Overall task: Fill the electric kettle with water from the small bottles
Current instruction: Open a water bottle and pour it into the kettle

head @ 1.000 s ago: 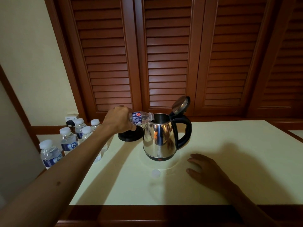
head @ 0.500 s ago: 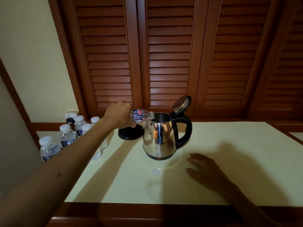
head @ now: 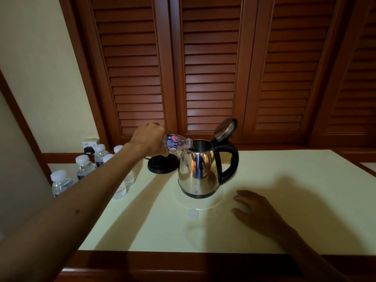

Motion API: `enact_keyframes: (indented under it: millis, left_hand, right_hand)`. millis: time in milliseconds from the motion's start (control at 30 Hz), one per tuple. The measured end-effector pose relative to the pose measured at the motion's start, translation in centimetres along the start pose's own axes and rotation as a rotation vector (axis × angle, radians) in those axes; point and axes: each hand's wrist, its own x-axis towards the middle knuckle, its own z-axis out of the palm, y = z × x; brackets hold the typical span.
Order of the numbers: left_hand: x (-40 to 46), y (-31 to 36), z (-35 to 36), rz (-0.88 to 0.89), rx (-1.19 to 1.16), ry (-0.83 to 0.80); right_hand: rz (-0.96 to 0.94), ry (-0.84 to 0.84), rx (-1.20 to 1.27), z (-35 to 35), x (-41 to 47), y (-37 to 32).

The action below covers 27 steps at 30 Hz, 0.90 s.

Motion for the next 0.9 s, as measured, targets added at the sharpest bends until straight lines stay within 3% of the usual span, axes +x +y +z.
enact_keyframes:
  millis: [900]
  left_hand:
    - [0.8,1.4,-2.0,0.099,0.29,0.075]
  right_hand:
    - [0.004,0.006,0.011,0.5,0.2,0.5]
